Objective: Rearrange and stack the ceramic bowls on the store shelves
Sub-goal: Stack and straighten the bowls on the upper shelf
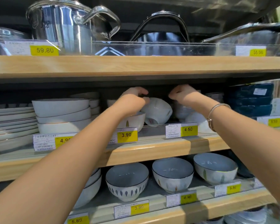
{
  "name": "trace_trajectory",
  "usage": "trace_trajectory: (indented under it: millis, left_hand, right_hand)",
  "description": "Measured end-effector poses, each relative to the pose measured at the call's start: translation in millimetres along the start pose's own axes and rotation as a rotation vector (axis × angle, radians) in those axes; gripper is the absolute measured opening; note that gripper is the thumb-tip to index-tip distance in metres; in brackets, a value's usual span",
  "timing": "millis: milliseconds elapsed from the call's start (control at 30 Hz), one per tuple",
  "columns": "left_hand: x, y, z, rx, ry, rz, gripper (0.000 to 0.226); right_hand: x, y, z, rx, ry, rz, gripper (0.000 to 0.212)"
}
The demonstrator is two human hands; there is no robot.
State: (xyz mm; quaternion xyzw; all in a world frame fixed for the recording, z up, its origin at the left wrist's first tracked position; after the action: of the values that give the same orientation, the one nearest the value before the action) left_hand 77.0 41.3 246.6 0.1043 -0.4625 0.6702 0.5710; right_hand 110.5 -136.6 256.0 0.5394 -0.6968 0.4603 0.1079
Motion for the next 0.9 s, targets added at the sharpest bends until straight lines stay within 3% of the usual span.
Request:
trace_trajectory:
  millis: [200,300,500,633,733,900]
  left_hand:
    - [-48.6,-10.9,48.6,-0.102,-0.034,-0.092,0.044]
    - [-80.4,-16.1,72.7,-0.048,-0.098,-0.162,0.047]
    - [-136.9,-31.1,98.5,0.175,-0.122,-0.38,0.057]
    - [-149.6,-38.9,107.6,0.278,-0.029,-0.352,0.055]
    - [-149.8,-39.6,107.0,0.414,-0.005,-0.405,0.063]
    - [-152.4,-37.1,104.7,0.515,-0.07,-0.438,0.076]
  right_hand:
    - [32.4,2.8,56.9,-0.095,0.077,0.03,0.03]
    - [42.3,5.1,83.3,-0.07,0.142,-0.035,0.034]
    - [56.1,-6.5,123.9,-0.058,0.022,-0.337,0.027]
    - [61.1,-20.5,148.7,-0.017,-0.177,-0.533,0.023]
    - [64.8,-27.7,162.8,-0.021,-0.3,-0.686,0.062]
    - [59.0,-29.4,165.6,-0.053,-0.218,-0.699,0.079]
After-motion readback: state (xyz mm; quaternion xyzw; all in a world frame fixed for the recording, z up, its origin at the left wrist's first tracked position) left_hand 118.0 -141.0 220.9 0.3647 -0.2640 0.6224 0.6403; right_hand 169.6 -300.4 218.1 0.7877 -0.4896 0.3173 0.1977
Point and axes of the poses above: each hand's wrist, its own y-axis away from the middle knuckle, its own x-axis out of the back of the hand, z = x × y, the point moved 1 cm from there along -y, towards the middle knuckle, and after that the axes turned 5 degrees about x, right-handed, at the moved point
